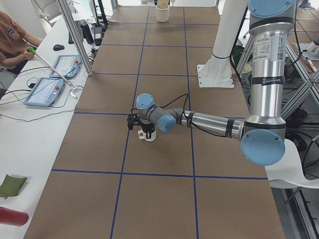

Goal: Left arm hands cup to right arm to dump lemon

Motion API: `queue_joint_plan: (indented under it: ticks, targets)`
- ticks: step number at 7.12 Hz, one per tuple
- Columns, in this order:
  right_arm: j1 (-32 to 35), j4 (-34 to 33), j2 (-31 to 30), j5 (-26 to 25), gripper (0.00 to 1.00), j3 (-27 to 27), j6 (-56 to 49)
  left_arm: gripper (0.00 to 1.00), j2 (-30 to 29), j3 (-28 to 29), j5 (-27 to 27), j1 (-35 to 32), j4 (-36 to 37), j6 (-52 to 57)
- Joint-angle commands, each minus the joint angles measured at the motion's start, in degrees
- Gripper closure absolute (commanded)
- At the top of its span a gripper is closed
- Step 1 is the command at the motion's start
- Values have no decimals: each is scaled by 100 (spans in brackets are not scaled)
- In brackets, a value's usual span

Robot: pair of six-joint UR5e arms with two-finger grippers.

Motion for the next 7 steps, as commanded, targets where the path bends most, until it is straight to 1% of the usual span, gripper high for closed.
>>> queue_joint_plan:
  ticks: [1, 2, 3, 4, 5, 6, 7]
  targets:
    - [8, -36, 533, -10, 0, 273, 365, 100, -306, -29, -561, -95, 246, -233]
    - [-1, -19, 659, -72, 0, 293, 1011, 100, -847, -63, -643, -374, 997, -233]
    - [-219, -10, 948, -38, 0, 354, 1914, 100, -1409, -212, -644, -482, 1918, -233]
    - [-604, -28, 1403, -107, 0, 363, 2227, 100, -1972, -352, -626, -491, 2762, -242]
    - [-982, -28, 1747, -421, 0, 372, 2248, 100, -2395, -406, -626, -491, 3249, -416]
    - [-1481, 51, 1916, -894, 2, 390, 2283, 100, -2747, -363, -626, -483, 3359, -853]
    - [-1913, 643, 2022, -1160, 5, 224, 2640, 100, -2977, -328, -635, -448, 3360, -1266]
